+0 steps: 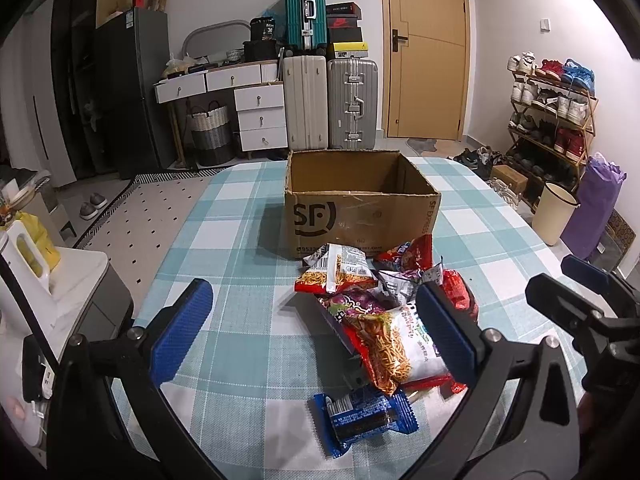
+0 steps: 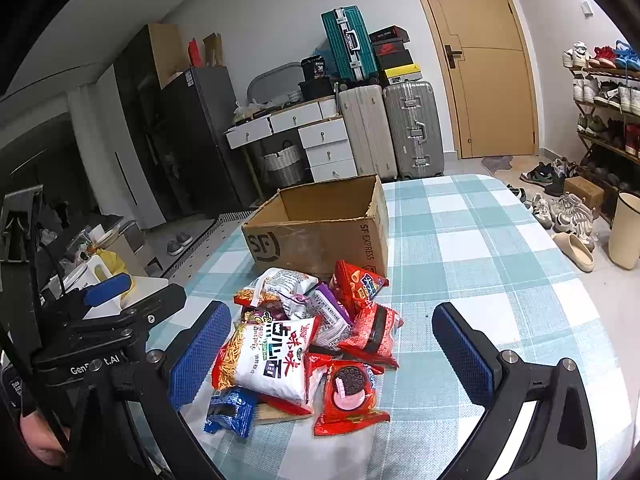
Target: Organize snacks
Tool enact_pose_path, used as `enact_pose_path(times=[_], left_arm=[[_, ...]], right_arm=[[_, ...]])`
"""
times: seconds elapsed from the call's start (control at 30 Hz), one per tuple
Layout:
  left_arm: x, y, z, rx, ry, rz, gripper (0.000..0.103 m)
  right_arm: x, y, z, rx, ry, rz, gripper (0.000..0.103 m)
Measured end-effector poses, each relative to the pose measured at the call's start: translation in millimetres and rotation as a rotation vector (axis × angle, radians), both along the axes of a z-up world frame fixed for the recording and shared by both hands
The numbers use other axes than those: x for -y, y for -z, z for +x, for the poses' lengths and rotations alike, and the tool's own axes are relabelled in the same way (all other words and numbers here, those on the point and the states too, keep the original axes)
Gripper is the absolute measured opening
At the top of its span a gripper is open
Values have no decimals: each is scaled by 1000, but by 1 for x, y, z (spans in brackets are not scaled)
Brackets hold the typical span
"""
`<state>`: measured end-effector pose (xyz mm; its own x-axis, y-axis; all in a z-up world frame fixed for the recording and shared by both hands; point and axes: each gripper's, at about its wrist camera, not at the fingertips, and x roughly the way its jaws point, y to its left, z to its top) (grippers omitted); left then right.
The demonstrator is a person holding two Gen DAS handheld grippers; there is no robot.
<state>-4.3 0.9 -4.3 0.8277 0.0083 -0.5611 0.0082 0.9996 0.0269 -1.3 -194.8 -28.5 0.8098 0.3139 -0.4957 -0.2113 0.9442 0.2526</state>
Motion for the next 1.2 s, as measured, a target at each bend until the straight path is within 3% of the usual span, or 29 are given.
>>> enact_pose_path(times=[1.2], left_arm=[[7,0,1,-5,-12,-9,102]], right_arm=[[0,0,-1,-7,11,19,102]])
